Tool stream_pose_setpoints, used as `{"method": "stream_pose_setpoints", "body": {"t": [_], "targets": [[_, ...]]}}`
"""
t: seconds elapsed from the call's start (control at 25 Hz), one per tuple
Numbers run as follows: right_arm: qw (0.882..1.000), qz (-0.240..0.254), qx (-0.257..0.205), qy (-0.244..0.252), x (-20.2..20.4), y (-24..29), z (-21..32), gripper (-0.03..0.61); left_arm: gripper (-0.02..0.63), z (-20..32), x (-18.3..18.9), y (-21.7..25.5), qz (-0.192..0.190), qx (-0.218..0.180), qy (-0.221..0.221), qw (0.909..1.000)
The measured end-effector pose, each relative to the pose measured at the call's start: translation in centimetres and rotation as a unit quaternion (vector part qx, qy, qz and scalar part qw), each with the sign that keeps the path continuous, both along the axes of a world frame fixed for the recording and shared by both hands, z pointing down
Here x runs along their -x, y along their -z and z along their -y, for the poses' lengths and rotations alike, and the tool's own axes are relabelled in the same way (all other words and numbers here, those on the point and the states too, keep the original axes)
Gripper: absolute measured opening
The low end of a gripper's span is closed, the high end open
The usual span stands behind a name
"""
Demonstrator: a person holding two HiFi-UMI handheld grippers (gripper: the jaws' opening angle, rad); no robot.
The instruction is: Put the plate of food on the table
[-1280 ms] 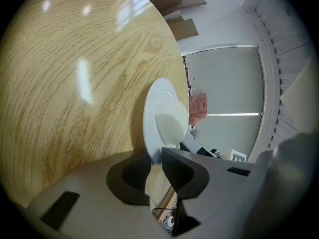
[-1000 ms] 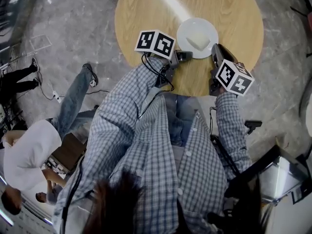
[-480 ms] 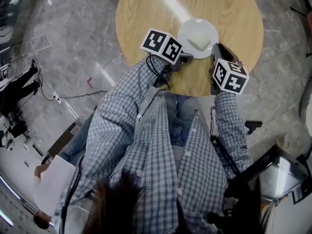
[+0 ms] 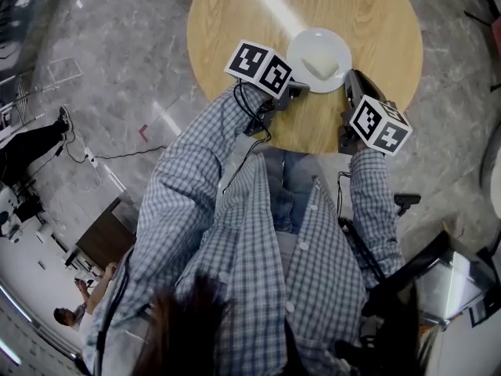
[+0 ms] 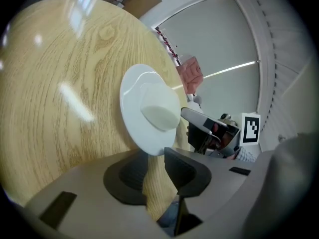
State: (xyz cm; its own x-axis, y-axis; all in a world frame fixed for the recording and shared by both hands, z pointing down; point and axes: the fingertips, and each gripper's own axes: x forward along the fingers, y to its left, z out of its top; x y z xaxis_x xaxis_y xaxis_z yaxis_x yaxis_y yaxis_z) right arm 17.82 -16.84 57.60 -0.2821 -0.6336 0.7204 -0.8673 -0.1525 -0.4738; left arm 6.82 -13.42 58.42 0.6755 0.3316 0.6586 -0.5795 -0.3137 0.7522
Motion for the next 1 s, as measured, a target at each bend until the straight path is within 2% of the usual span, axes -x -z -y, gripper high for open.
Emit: {"method": "stream_pose_setpoints", "body": {"t": [0.08, 0.16, 0.2, 0.28, 0.36, 0.44, 0.48, 0.56, 0.68, 1.0], "targets": [[0.998, 0.051, 0.001, -0.024, 0.0, 0.7, -0.5, 0.039, 0.086, 0.1, -0.1, 0.0, -0.008, 0.011, 0.013, 0.9998], [0.998, 0.059, -0.003, -0.012, 0.3, 1.2, -1.1, 0.067, 0.086, 0.2, -0.1, 0.0, -0.014, 0.018, 0.022, 0.9995], [0.999, 0.044, -0.009, 0.011, 0.8, 1.3, -1.5, 0.069, 0.086, 0.2, -0.1, 0.0, -0.016, 0.021, 0.025, 0.9993], [0.997, -0.018, -0.023, 0.077, 1.8, 1.3, -2.4, 0.067, 0.086, 0.1, -0.1, 0.0, -0.019, 0.025, 0.031, 0.999], [0.986, -0.086, -0.026, 0.141, 2.9, 0.9, -3.1, 0.067, 0.086, 0.0, 0.0, -0.2, -0.023, 0.031, 0.039, 0.9985], [0.98, -0.107, -0.017, 0.169, 4.0, 0.5, -3.6, 0.064, 0.086, 0.0, -0.1, -0.3, -0.029, 0.043, 0.053, 0.9972], [0.982, -0.093, -0.01, 0.163, 4.4, 0.4, -4.0, 0.054, 0.086, 0.1, -0.1, -0.2, -0.033, 0.049, 0.062, 0.9963], [0.991, -0.028, 0.008, 0.13, 5.0, 0.2, -4.8, 0.055, 0.086, 0.2, -0.2, -0.2, -0.041, 0.06, 0.076, 0.9944], [0.993, 0.064, 0.026, 0.093, 6.2, 0.1, -5.9, 0.055, 0.086, 0.2, -0.2, -0.2, -0.047, 0.067, 0.089, 0.9926], [0.985, 0.154, 0.053, 0.064, 8.3, -0.8, -6.2, 0.055, 0.086, 0.3, -0.2, -0.2, -0.062, 0.08, 0.108, 0.989]]}}
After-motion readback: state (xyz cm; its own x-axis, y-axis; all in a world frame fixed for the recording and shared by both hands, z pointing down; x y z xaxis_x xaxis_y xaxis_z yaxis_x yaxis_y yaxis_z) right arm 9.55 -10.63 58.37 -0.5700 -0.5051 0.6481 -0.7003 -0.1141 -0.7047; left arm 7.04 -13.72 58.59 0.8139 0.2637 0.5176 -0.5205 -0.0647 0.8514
